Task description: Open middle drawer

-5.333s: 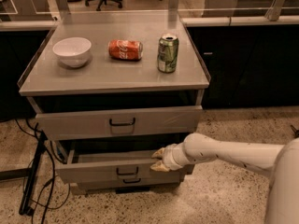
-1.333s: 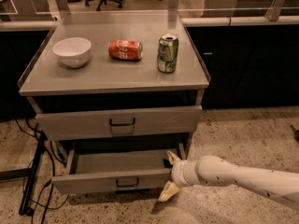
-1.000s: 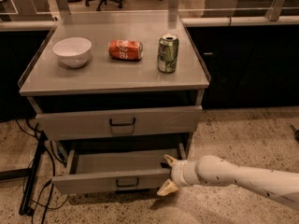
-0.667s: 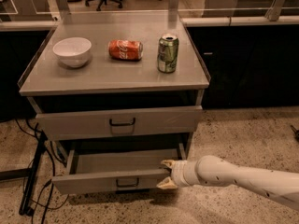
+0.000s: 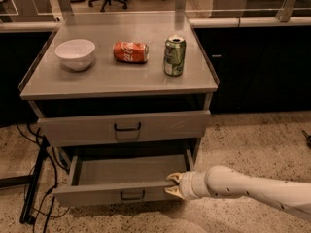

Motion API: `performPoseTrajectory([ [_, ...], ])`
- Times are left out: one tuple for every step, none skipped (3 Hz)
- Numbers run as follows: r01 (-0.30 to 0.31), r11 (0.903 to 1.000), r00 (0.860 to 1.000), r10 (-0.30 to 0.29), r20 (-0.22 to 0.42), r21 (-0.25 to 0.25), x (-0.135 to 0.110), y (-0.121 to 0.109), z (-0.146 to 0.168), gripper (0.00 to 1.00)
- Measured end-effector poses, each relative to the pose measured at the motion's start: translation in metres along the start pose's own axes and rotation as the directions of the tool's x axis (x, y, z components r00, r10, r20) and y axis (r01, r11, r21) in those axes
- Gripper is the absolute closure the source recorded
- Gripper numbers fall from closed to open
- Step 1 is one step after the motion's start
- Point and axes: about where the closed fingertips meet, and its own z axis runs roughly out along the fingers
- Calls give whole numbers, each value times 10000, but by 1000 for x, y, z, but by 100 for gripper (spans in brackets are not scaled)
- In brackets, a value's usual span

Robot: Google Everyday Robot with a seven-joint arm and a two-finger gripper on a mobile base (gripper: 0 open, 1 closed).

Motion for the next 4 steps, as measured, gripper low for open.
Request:
performPoseTrajectory([
  [27,9999,10000,-27,40,126,-9,-2,-10,100],
  [61,9996,9999,-64,82,265,-12,-2,-14,100],
  [62,9996,9999,-64,83,265,-12,-2,-14,82],
  [62,9996,9999,-64,83,265,-12,-2,-14,59],
])
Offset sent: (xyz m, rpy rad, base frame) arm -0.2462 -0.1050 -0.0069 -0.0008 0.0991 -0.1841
